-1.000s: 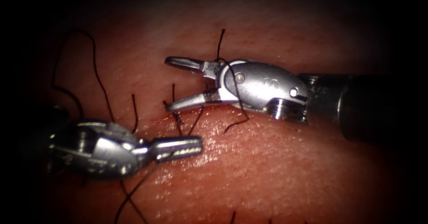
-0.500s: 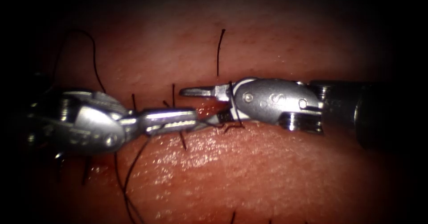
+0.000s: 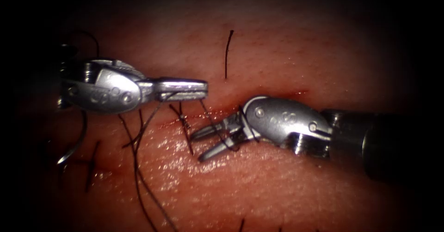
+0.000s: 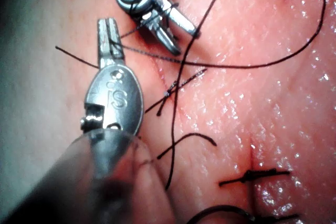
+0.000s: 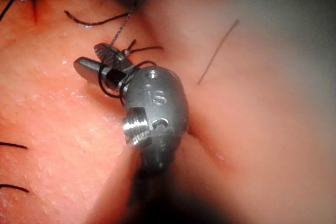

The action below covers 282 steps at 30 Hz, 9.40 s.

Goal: Wound Closure
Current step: Wrap suture twice around right hand, counter-clockwise, then pick up suture tail with right grasper, then pull downward on tail while pulling upward on working end of suture to tighten, then wrap suture one time clockwise around right gripper

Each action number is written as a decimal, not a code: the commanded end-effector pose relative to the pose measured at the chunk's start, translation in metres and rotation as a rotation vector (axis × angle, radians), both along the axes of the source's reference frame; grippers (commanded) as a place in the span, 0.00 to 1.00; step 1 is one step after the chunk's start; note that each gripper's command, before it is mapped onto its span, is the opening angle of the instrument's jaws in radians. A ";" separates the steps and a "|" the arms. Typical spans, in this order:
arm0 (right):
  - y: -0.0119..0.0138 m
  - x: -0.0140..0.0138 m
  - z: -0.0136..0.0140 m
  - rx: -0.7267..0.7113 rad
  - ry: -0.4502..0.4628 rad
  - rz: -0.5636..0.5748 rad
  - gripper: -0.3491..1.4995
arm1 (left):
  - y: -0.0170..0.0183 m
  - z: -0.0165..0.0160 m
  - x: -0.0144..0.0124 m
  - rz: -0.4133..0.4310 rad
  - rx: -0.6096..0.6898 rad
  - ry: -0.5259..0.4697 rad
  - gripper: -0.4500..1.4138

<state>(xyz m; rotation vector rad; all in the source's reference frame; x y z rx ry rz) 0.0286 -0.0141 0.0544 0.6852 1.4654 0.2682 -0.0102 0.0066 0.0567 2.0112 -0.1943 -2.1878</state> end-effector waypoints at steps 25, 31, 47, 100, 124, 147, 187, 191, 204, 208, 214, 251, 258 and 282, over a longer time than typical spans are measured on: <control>0.0026 -0.0027 0.0013 0.177 0.125 0.650 0.69 | -0.0045 0.0097 0.0004 0.006 0.082 0.066 0.00; 0.0029 -0.0042 0.0015 0.187 0.013 0.804 0.64 | -0.0057 0.0092 0.0003 0.002 0.075 0.077 0.00; 0.0033 -0.0059 0.0015 0.314 -0.215 1.070 0.50 | -0.0094 0.0082 -0.0015 -0.013 0.062 0.145 0.00; 0.0086 -0.0038 0.0059 0.274 -0.409 1.215 0.17 | -0.0022 0.0060 -0.0042 -0.023 0.073 0.129 0.00; 0.0002 -0.0031 0.0036 0.159 -0.458 1.190 0.00 | -0.0005 0.0059 -0.0016 -0.065 0.079 0.142 0.00; -0.0084 -0.0018 0.0045 -0.123 -0.686 1.064 0.00 | 0.0146 0.0087 -0.0002 -0.206 0.177 0.225 0.00; -0.0181 -0.0010 -0.0060 0.128 -0.606 0.785 0.00 | 0.0266 0.0199 -0.0005 -0.366 0.182 0.297 0.00; -0.0186 -0.0007 -0.0068 0.256 -0.601 0.750 0.00 | 0.0267 0.0205 -0.0002 -0.379 0.172 0.293 0.00; -0.0177 -0.0015 -0.0042 0.380 -0.677 0.681 0.00 | 0.0254 0.0209 0.0001 -0.379 0.175 0.284 0.00; -0.0182 -0.0015 -0.0027 0.383 -0.715 0.660 0.00 | 0.0256 0.0207 0.0005 -0.378 0.179 0.278 0.00; -0.0168 -0.0017 -0.0019 0.305 -0.602 0.696 0.00 | 0.0221 0.0191 0.0002 -0.340 0.203 0.251 0.00; 0.0002 -0.0039 -0.0052 -0.025 -0.434 0.403 0.00 | -0.0027 -0.0060 -0.0028 0.114 0.278 0.054 0.00; 0.0023 0.0009 -0.0007 0.004 -0.453 0.367 0.00 | -0.0041 -0.0065 -0.0037 0.121 0.266 0.031 0.00; 0.0059 0.0005 0.0003 0.435 0.191 0.250 0.00 | -0.0049 0.0003 -0.0032 0.107 0.401 -0.016 0.00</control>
